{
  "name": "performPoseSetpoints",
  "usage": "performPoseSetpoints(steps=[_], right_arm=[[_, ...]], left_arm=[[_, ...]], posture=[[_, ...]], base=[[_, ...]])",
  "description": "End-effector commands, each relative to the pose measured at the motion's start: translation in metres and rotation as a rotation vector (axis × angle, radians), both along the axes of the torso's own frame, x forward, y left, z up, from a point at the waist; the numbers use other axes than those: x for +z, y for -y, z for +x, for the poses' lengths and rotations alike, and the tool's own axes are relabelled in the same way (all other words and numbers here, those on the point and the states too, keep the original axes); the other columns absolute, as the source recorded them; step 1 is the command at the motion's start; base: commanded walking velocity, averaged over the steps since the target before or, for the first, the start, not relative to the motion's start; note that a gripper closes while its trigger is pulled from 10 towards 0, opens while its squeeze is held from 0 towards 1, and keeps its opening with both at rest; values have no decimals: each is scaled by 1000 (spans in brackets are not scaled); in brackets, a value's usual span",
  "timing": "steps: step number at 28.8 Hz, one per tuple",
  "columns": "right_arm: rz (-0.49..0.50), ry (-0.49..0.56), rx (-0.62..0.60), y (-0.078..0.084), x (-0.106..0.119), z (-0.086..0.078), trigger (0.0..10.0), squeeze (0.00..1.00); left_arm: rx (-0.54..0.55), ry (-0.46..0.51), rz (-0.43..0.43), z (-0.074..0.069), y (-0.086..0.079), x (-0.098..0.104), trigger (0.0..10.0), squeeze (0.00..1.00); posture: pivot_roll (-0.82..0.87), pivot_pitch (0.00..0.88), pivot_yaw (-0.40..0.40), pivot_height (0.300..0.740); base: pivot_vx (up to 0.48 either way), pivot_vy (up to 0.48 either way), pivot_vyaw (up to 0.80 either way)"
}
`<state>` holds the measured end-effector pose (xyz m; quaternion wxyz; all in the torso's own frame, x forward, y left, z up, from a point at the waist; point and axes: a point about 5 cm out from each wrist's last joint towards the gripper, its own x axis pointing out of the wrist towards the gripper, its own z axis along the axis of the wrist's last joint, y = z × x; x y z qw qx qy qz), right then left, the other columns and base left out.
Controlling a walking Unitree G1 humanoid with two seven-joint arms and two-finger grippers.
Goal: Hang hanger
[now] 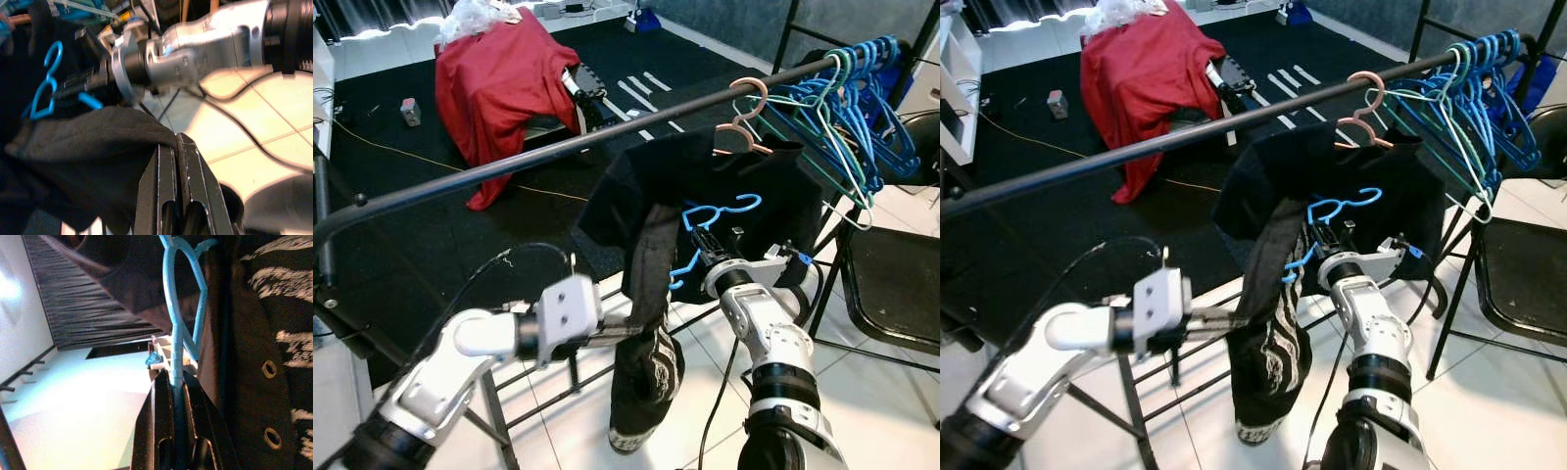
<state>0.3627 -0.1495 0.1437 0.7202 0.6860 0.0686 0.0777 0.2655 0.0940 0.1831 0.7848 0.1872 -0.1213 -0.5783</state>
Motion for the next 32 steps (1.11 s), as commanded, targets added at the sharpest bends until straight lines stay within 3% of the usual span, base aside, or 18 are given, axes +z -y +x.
performPoseSetpoints(steps=[1, 2, 4, 5, 8, 9, 11, 13, 17, 19, 27, 28, 32], right_arm=[[-19, 31, -14, 0, 6, 3, 0, 0], [-56, 31, 12, -6, 6, 3, 0, 0], [-56, 31, 12, -6, 6, 3, 0, 0], [-106, 28, 48, -14, 6, 4, 0, 0], [-106, 28, 48, -14, 6, 4, 0, 0], [-183, 20, 87, -21, 4, 5, 0, 0], [-183, 20, 87, -21, 4, 5, 0, 0], [-318, -3, 93, -27, -2, 8, 0, 0], [-356, -7, 82, -27, -2, 9, 0, 0], [-440, -9, 58, -26, -3, 11, 0, 0], [-453, -25, 41, -27, -5, 13, 0, 0], [-427, -22, 48, -29, -3, 13, 0, 0], [-398, -21, 72, -33, -2, 13, 0, 0]], left_arm=[[-26, 7, 2, -4, 3, 1, 10000, 0], [-13, 2, -35, -2, 11, 6, 10000, 0], [-13, 2, -35, -2, 11, 6, 10000, 0], [-5, -3, -80, 1, 21, 11, 10000, 0], [-5, -3, -80, 1, 21, 11, 10000, 0], [-4, -20, -140, 2, 31, 17, 10000, 0], [-4, -20, -140, 2, 31, 17, 10000, 0], [-24, -79, -269, 2, 49, 31, 10000, 0], [-31, -100, -302, 2, 55, 35, 10000, 0], [-25, -171, -391, 1, 70, 44, 10000, 0], [10, -194, -399, 3, 82, 47, 10000, 0], [39, -178, -353, 5, 85, 43, 10000, 0], [81, -171, -336, 7, 87, 42, 10000, 0]], posture=[[-54, 149, 49, 740], [-56, 148, 48, 740], [-56, 148, 48, 740], [-58, 146, 48, 740], [-58, 146, 48, 740], [-63, 143, 48, 740], [-63, 143, 48, 740], [-63, 136, 42, 740], [-63, 136, 42, 740], [-68, 127, 39, 740], [-64, 124, 37, 740], [-68, 122, 38, 740], [-65, 127, 37, 740]], base=[[0, 0, 0], [0, 0, 0], [0, 0, 0], [0, 0, 0], [0, 0, 0], [0, 0, 0], [0, 0, 0], [0, 0, 0], [0, 0, 0], [0, 0, 0], [0, 0, 0], [0, 0, 0], [0, 0, 0]])
